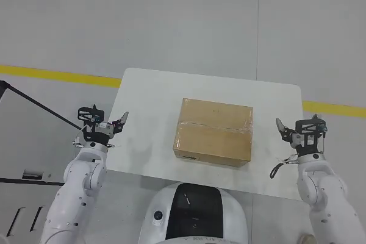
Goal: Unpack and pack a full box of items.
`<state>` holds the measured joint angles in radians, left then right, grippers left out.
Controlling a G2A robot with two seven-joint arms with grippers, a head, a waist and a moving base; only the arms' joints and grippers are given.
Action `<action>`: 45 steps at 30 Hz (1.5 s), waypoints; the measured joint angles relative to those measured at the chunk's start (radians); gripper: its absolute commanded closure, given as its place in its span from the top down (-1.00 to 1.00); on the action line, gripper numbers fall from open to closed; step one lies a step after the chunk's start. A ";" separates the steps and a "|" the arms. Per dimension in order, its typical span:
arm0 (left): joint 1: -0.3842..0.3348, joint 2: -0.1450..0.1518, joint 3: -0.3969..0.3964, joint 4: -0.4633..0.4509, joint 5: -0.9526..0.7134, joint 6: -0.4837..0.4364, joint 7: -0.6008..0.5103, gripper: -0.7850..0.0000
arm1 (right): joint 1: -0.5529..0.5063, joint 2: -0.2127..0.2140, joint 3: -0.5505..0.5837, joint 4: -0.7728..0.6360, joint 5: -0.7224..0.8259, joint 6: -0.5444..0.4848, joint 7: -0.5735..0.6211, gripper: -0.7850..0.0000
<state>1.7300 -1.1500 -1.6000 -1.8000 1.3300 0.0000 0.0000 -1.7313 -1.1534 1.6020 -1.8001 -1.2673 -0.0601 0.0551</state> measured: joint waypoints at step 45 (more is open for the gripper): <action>0.000 0.000 0.000 0.000 0.000 0.000 0.000 1.00 | 0.168 0.013 0.049 0.307 1.641 0.081 0.894 -0.16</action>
<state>1.7300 -1.1500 -1.6000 -1.8000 1.3300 0.0000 0.0000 -1.5636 -1.1405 1.6509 -1.4930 0.3734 0.0210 0.9488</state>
